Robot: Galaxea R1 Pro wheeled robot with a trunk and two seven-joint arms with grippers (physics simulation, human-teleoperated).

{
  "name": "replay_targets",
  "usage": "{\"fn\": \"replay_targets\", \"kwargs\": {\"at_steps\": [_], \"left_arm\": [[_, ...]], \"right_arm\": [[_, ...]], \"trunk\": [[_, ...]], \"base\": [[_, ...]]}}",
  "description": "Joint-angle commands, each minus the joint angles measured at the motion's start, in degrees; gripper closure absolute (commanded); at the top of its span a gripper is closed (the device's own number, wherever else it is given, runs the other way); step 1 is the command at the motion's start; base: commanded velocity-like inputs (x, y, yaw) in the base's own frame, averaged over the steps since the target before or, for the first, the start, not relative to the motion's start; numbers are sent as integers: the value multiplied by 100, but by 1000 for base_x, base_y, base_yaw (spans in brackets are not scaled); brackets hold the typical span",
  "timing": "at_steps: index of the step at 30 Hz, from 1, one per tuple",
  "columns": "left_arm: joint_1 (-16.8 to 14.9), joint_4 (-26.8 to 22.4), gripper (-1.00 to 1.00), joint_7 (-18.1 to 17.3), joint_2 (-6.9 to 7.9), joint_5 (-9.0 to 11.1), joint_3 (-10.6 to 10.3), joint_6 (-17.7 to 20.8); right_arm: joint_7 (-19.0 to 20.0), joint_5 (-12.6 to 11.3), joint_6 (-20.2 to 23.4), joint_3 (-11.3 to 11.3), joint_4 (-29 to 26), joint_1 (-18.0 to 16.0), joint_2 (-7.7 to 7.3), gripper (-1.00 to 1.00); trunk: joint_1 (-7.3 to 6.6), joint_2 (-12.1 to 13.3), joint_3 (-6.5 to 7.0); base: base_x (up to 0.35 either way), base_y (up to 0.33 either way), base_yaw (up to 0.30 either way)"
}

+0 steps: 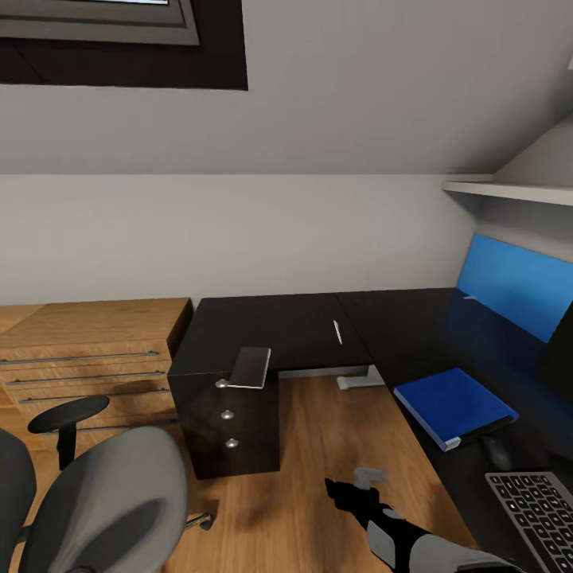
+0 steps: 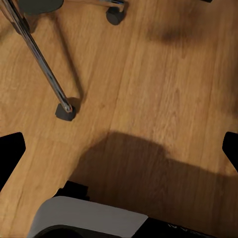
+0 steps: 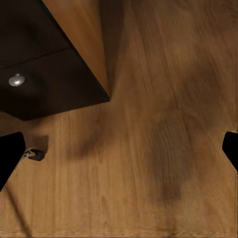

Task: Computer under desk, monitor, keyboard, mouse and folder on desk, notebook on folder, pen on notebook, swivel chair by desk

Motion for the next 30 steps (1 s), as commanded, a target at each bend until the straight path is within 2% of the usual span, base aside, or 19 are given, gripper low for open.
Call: {"fn": "replay_targets", "kwargs": {"at_steps": [1,5,9,17,21,30], "left_arm": [[3,-7,-100,-39,-3,57,11,1],[3,0,-100,-38,-3,54,11,0],[3,2,-100,-33,2,57,11,0],[3,3,-100,-39,-1,59,11,-24],[3,3,-100,-44,-3,59,11,-32],[3,3,-100,-57,-2,59,11,-35]], "right_arm": [[24,-64,-25,25,10,52,0,-100],[10,-95,-43,22,6,260,-4,-100],[-19,-106,-109,20,12,323,-9,-100],[-49,-82,-694,25,15,440,99,-100],[-72,-80,-899,24,15,458,101,-100],[-389,-80,-985,23,15,485,100,-100]], "trunk": [[0,-3,-4],[0,-3,-4],[0,-3,-4],[0,-3,-4],[0,-3,-4],[0,-3,-4]], "base": [[0,0,0],[0,0,0],[0,0,0],[0,0,4],[0,0,146],[0,0,245]]}}
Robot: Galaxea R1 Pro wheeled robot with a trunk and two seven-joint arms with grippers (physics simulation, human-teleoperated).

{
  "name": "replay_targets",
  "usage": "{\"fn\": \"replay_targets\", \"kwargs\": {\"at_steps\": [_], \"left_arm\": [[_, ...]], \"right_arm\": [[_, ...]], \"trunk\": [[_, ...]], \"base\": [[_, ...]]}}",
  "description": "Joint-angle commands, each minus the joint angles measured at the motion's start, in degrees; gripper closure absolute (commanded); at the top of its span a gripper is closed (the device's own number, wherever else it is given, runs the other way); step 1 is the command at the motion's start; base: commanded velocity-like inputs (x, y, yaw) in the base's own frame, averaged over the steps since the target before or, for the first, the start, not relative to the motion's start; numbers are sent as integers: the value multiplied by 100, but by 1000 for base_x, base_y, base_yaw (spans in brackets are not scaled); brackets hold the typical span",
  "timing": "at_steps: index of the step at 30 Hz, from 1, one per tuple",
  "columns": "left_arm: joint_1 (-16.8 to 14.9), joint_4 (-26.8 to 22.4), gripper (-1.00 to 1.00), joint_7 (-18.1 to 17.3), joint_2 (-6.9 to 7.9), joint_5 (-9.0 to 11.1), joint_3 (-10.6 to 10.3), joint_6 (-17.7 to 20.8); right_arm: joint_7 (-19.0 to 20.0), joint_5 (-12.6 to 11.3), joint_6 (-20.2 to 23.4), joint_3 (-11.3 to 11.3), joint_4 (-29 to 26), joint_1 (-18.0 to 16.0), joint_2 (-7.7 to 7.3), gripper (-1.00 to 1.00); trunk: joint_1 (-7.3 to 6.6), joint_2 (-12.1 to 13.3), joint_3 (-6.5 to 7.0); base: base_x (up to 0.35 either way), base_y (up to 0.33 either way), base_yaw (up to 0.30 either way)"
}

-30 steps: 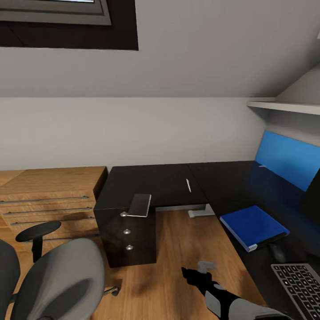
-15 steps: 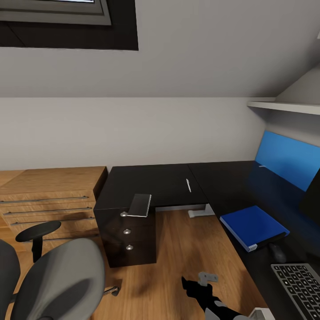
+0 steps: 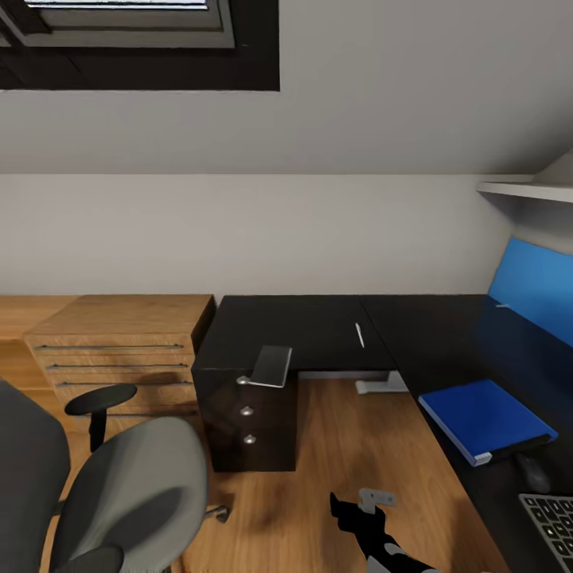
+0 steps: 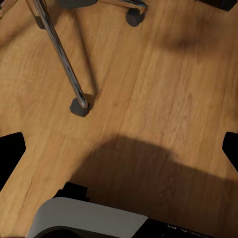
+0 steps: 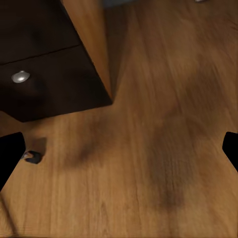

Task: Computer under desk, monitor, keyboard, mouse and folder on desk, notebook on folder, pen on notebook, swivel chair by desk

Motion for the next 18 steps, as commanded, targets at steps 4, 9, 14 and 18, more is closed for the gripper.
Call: {"fn": "replay_targets", "kwargs": {"at_steps": [4,9,14,18], "left_arm": [[3,-10,-100,-41,-1,59,13,-4],[3,-10,-100,-42,-3,56,13,-6],[3,-10,-100,-50,-7,44,13,-7],[3,-11,-100,-61,-12,36,8,-11]], "right_arm": [[1,-60,-26,27,10,2,-2,-100],[-13,-60,-34,27,10,5,-5,-100],[-22,-67,-39,27,7,5,-6,-100],[-24,-71,-133,27,3,5,-39,-100]], "trunk": [[0,-3,-5],[0,-3,-5],[0,-3,-5],[0,-3,-5]], "base": [[0,0,252],[0,0,184],[0,0,182],[0,0,214]]}}
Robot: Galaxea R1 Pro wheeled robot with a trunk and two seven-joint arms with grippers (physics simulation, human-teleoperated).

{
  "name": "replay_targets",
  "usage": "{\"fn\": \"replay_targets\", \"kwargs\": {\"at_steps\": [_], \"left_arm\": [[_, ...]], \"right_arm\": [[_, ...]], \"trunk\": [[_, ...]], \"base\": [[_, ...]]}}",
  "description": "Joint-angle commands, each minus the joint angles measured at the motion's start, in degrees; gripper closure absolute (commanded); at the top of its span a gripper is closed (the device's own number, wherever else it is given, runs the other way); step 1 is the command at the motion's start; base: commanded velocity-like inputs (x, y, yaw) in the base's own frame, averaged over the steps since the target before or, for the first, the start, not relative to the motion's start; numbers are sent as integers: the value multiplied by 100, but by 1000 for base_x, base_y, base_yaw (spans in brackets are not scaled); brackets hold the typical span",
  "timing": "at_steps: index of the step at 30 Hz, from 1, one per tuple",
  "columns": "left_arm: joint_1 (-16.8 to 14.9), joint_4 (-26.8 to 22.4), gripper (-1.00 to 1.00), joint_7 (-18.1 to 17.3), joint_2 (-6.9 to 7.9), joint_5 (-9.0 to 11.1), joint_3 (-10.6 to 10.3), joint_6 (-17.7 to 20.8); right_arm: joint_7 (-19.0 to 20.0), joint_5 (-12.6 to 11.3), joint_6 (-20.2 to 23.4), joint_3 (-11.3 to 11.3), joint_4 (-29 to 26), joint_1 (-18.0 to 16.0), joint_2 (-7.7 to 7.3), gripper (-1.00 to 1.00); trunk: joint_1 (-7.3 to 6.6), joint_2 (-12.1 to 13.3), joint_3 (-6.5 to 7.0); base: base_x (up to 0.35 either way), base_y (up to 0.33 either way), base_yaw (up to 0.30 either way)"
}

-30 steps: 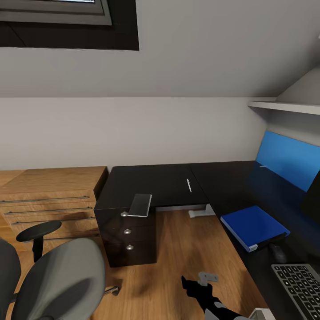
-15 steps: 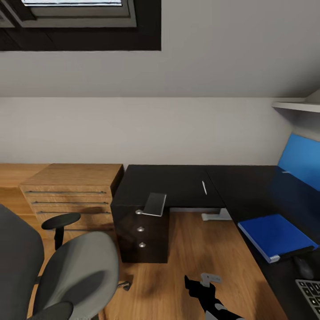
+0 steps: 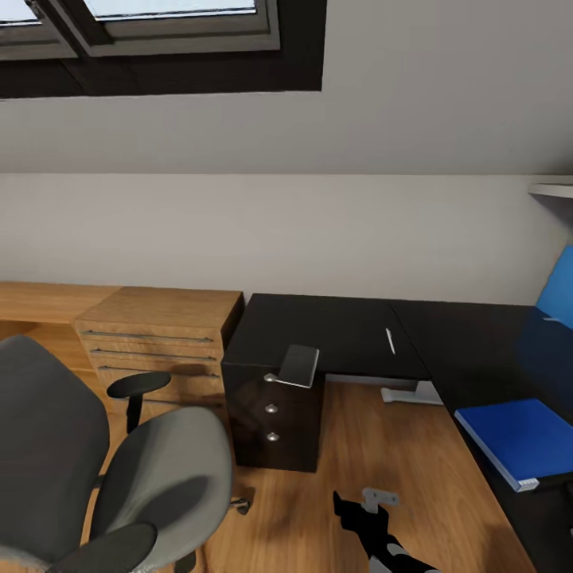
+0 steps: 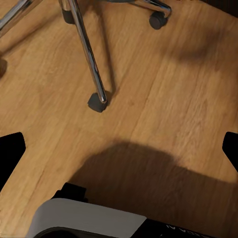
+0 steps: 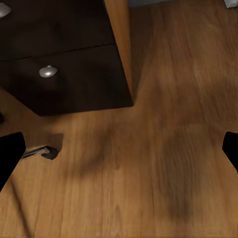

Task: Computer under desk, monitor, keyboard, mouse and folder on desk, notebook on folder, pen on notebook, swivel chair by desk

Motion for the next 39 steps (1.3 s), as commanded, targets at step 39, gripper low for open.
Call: {"fn": "replay_targets", "kwargs": {"at_steps": [39], "left_arm": [[3,-56,-100,-48,-3,47,4,5]], "right_arm": [[-103,-83,-471,1,-925,-5,-99,-100]], "trunk": [[88,-163,-77]], "base": [[23,-52,-24]]}}
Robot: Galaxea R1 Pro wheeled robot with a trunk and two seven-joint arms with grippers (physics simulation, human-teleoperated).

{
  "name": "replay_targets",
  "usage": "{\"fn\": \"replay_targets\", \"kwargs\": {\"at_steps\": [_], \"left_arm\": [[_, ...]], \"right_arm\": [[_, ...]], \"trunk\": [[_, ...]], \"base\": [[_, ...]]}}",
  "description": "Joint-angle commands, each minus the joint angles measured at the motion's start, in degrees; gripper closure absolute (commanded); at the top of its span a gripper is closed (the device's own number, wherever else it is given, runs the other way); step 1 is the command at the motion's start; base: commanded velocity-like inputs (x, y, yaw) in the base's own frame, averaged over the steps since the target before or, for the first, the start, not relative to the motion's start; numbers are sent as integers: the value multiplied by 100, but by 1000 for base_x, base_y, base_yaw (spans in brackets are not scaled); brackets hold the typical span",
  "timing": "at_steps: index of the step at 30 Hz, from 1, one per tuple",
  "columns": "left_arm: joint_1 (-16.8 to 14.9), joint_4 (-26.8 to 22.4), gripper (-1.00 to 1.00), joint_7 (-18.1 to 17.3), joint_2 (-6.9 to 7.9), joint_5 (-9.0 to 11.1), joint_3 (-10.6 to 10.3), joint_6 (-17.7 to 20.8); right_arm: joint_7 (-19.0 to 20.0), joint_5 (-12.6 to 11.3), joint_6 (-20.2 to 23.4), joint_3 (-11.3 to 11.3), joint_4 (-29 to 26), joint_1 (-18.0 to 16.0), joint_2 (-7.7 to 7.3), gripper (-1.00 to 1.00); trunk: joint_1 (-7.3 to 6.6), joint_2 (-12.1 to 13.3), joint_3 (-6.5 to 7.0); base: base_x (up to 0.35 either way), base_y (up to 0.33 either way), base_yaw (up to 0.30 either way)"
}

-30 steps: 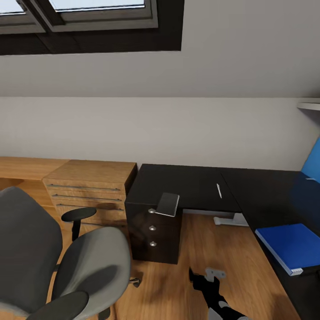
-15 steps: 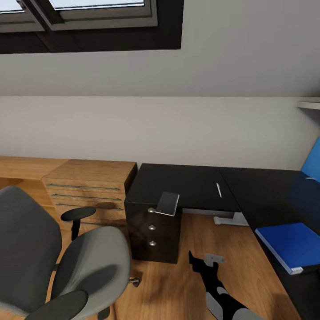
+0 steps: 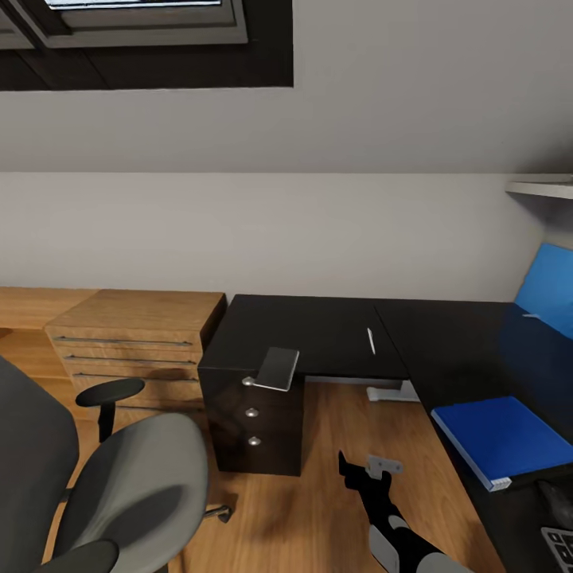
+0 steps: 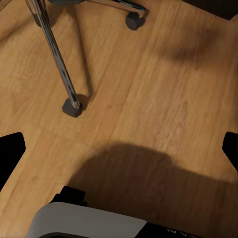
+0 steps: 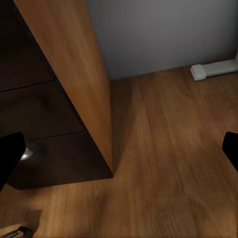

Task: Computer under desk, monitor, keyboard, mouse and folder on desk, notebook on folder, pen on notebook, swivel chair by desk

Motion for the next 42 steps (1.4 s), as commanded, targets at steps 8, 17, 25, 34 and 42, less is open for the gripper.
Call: {"fn": "replay_targets", "kwargs": {"at_steps": [8,17,25,34,42], "left_arm": [[3,-8,-100,-43,1,59,18,-2],[3,-5,-100,-43,-5,58,21,-6],[3,-5,-100,-43,-6,58,14,-6],[3,-5,-100,-43,-13,58,8,-6],[3,-5,-100,-50,-26,39,-18,-9]], "right_arm": [[23,-56,-21,24,17,-5,0,-100],[52,-80,424,24,-117,-10,13,-100],[352,-353,2178,12,-1319,-13,12,-100],[1425,-697,3750,15,-2199,-13,31,-100],[2822,-1000,4448,6,-2521,-13,-5,-100]], "trunk": [[0,-3,-5],[0,-3,-5],[0,-3,-5],[0,-3,-5],[0,-3,-5]], "base": [[35,-19,-1],[258,-83,0],[155,-10,0],[13,-1,0],[30,0,0]]}}
